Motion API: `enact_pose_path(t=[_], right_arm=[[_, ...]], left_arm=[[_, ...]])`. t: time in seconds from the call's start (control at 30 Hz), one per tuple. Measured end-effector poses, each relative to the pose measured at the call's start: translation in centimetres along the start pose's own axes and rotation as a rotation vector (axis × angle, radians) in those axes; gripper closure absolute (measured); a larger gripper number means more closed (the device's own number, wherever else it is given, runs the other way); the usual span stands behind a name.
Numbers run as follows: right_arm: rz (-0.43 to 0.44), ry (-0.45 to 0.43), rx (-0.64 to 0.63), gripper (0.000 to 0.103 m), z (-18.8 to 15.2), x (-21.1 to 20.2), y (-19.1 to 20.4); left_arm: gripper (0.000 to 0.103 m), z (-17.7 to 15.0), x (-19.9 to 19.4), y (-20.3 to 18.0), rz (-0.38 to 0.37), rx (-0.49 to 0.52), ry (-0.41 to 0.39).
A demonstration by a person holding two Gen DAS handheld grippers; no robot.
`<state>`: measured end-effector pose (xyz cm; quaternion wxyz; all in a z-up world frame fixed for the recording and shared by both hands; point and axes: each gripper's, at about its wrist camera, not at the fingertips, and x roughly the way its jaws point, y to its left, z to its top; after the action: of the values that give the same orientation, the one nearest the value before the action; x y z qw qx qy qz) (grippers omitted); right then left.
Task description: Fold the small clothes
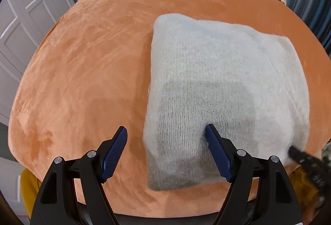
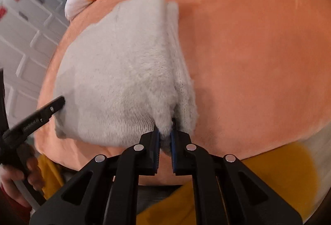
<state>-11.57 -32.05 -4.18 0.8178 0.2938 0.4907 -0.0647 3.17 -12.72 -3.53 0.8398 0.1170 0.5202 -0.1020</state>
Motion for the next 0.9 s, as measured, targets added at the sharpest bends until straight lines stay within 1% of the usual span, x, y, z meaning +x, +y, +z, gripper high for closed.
enact_pose_path(t=[0.07,0.13,0.2,0.23,0.3,0.33,0.37,0.4,0.43,0.47,0.5,0.53,0.57,0.6,0.63,0.7,0.73,0.8,0.83,0.87,0.9], right_arm=[[-0.010,-0.026,-0.003,0.094,0.7,-1.4,1.0],[-0.001,-0.063,-0.017,0.094,0.9,-3.0,2.0],[-0.010,-0.096,-0.045,0.094,0.7,-4.1,2.8],[-0.037,-0.090,-0.069,0.093,0.6,-3.9,3.2],[-0.107,-0.049,-0.103,0.093,0.6,-2.3,3.2],[-0.143,-0.001,-0.112,0.092,0.0,-0.4,2.8],[-0.140,0.022,-0.098,0.093,-0.1,0.6,2.3],[-0.129,0.012,-0.081,0.093,-0.1,0.4,2.0],[-0.108,0.000,-0.066,0.090,0.2,-0.3,2.2],[-0.096,-0.016,-0.057,0.090,0.5,-1.1,2.2],[-0.084,-0.033,-0.048,0.088,0.8,-1.7,2.2],[-0.070,-0.044,-0.034,0.084,1.2,-2.4,2.0],[-0.067,-0.049,-0.030,0.082,1.3,-2.8,2.0],[-0.063,-0.057,-0.023,0.074,1.6,-3.1,1.9],[-0.057,-0.063,-0.010,0.062,2.1,-3.3,1.6],[-0.046,-0.054,0.017,0.052,2.4,-3.3,1.1],[-0.034,-0.044,0.039,0.051,2.7,-2.9,0.8],[-0.010,-0.030,0.060,0.051,3.3,-2.3,0.6],[-0.009,-0.029,0.058,0.051,3.5,-1.8,0.6],[-0.029,-0.033,0.043,0.052,3.9,-1.4,0.9],[-0.041,-0.040,0.028,0.055,4.5,-1.3,1.1]], left_arm=[[0.027,0.0,-0.1,-0.2,0.012,0.014,-0.006],[0.027,0.0,0.0,-0.2,0.013,0.011,-0.004],[0.027,0.0,0.0,-0.1,0.013,0.002,-0.001],[0.026,0.0,0.1,0.0,0.014,0.001,-0.001],[0.025,-0.1,0.2,-0.1,0.019,0.005,-0.001],[0.024,-0.1,0.4,-0.1,0.019,0.007,0.002],[0.024,-0.1,0.5,0.0,0.016,0.007,0.007],[0.024,-0.2,0.6,0.1,0.012,0.007,0.010],[0.024,-0.1,0.5,0.3,0.008,0.004,0.009],[0.024,-0.1,0.2,0.7,-0.008,-0.003,0.010],[0.025,0.0,-0.1,1.1,-0.038,-0.019,0.015],[0.025,0.1,-0.4,1.6,-0.075,-0.042,0.022],[0.025,0.1,-0.6,2.0,-0.103,-0.060,0.027],[0.025,0.0,-0.8,2.5,-0.138,-0.081,0.035],[0.025,0.0,-1.0,3.1,-0.177,-0.107,0.049],[0.024,-0.1,-1.0,3.7,-0.212,-0.133,0.073],[0.024,-0.3,-0.9,4.2,-0.229,-0.144,0.086],[0.024,-0.7,-0.9,4.6,-0.230,-0.146,0.086],[0.024,-1.0,-0.7,4.9,-0.211,-0.141,0.089],[0.024,-1.3,-0.4,5.1,-0.199,-0.136,0.095],[0.024,-1.5,0.0,5.3,-0.185,-0.132,0.107]])
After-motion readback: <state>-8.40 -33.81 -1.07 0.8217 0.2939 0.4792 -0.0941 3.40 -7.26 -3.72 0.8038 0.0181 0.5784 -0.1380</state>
